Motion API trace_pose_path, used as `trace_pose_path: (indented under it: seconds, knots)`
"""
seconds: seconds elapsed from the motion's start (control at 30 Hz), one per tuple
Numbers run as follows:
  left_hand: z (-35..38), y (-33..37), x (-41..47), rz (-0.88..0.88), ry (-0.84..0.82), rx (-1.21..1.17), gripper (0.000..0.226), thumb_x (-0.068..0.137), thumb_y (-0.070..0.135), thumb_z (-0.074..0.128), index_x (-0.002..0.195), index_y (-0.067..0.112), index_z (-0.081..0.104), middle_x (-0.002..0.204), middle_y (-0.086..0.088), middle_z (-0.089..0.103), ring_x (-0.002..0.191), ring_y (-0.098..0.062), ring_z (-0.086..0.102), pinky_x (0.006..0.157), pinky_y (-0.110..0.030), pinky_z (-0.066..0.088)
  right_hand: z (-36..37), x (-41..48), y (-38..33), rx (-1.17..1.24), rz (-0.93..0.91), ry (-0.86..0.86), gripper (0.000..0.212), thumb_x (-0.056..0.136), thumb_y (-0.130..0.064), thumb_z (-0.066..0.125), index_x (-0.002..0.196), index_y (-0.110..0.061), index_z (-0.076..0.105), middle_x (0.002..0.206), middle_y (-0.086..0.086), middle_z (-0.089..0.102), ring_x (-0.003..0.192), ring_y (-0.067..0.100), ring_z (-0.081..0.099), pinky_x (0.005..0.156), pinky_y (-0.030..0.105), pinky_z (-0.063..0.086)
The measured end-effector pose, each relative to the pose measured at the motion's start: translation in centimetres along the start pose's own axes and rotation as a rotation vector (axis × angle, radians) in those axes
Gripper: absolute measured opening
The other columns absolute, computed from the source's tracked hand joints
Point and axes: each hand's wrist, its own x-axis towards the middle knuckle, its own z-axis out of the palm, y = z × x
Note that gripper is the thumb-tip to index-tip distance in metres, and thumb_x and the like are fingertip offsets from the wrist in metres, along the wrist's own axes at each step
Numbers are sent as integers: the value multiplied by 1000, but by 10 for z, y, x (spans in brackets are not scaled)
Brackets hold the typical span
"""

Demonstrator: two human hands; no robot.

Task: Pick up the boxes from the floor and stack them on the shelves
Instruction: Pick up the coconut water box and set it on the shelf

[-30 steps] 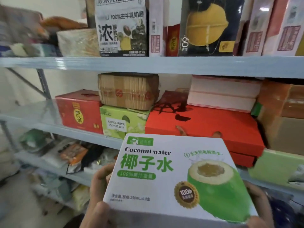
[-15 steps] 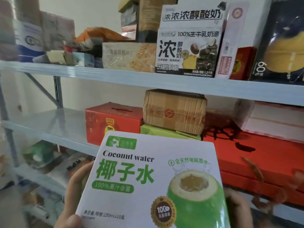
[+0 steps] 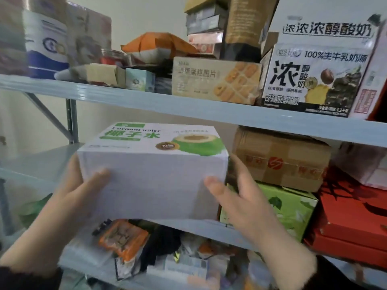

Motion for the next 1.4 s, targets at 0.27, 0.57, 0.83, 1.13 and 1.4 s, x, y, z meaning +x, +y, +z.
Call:
trace_pose_path:
  seconds: [0.27, 0.57, 0.83, 1.13, 1.4]
  knots:
    - [-21, -18, 96, 36, 13, 29, 44, 77, 49, 64, 121, 48, 63, 113, 17, 74, 106, -16, 68, 90, -48, 52, 33, 61, 20, -128, -9, 72, 68, 86, -67, 66, 145, -48, 39, 142, -23, 53, 131, -2, 49, 107, 31, 45]
    - [-32, -63, 109, 26, -83, -23, 73, 78, 44, 63, 148, 37, 46, 143, 11, 61, 133, -13, 56, 114, -46, 38, 48, 59, 44, -225, -41, 103, 75, 90, -56, 67, 155, -36, 34, 145, -18, 46, 135, -6, 41, 107, 11, 35]
    - [-25, -73, 98, 5, -85, 39, 65, 71, 61, 68, 132, 56, 47, 134, 21, 62, 124, -6, 58, 109, -45, 42, 50, 58, 62, -274, -10, 120, 65, 96, -50, 64, 153, -41, 34, 145, -19, 45, 134, -11, 38, 108, 13, 32]
    - [9, -37, 127, 33, -144, 168, 47, 76, 61, 60, 121, 50, 58, 110, 37, 68, 100, 16, 62, 80, -16, 48, 34, 88, 55, -309, 9, 173, 40, 101, -54, 51, 139, -39, 53, 130, -18, 59, 122, 2, 53, 95, 24, 47]
    - [52, -42, 161, -13, -216, 370, 49, 96, 38, 64, 140, 28, 45, 119, 9, 63, 94, -1, 61, 68, -20, 46, 15, 107, 50, -532, 39, 344, 51, 102, -16, 52, 151, -17, 36, 133, 6, 53, 111, 22, 57, 90, 30, 45]
